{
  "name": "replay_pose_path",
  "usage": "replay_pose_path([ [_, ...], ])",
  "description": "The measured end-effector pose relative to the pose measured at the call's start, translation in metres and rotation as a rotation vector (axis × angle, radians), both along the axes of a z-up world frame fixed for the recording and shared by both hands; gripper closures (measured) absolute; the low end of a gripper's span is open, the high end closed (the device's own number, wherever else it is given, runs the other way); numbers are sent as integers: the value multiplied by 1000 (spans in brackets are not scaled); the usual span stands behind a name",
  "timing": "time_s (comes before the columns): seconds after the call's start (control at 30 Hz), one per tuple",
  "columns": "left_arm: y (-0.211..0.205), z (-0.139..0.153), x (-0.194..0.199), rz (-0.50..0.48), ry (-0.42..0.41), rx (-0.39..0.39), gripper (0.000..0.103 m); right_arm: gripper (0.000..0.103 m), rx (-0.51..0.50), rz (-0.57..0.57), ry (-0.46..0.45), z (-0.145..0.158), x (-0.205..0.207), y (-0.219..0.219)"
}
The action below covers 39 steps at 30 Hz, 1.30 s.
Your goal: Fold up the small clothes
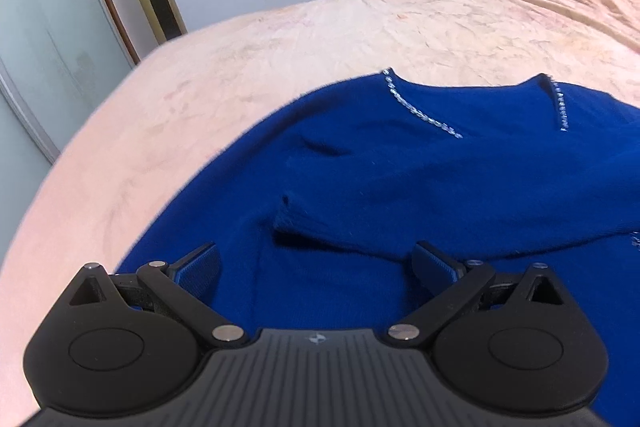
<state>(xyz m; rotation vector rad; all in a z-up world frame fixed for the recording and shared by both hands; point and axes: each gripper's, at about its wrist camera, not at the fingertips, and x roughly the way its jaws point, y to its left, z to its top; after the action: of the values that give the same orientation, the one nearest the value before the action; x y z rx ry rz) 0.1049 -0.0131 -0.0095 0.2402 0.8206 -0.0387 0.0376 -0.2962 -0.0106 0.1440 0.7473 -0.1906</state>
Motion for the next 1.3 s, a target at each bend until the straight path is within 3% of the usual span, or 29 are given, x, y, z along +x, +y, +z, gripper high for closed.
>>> replay_pose_path([
  [0.03,1,0,-2,-3,5,-9,0,32,0,-27,28,-5,0,-1],
  [0.13,5,1,-9,-3,6,-17,0,32,-11,-50,-18,6,-8,10],
  [0.27,9,0,-12,4,16,-35,0,25,-61,55,-77,25,-18,45],
  [0.37,12,1,-16,13,21,-39,0,21,-77,121,-59,22,-12,63],
  [0.47,17,3,-27,24,19,-39,0,22,-94,136,20,10,-2,76],
  [0.57,29,9,-50,27,7,-55,0,22,-101,172,-22,14,-8,96],
  [0.73,73,22,-93,82,-24,-59,0,21,-87,344,-95,36,-19,140],
  [0.9,147,27,-123,243,-32,18,0,21,-72,642,-157,56,-30,202],
  [1.03,190,14,-146,299,25,63,0,21,-138,882,-158,56,-39,267],
  [1.13,200,4,-159,282,39,131,0,21,-180,1003,-136,52,-46,306],
  [1.23,214,-1,-164,353,14,240,0,21,-231,1128,-153,50,-61,341],
  [1.3,233,-1,-163,419,17,236,0,21,-283,1218,-177,46,-73,359],
])
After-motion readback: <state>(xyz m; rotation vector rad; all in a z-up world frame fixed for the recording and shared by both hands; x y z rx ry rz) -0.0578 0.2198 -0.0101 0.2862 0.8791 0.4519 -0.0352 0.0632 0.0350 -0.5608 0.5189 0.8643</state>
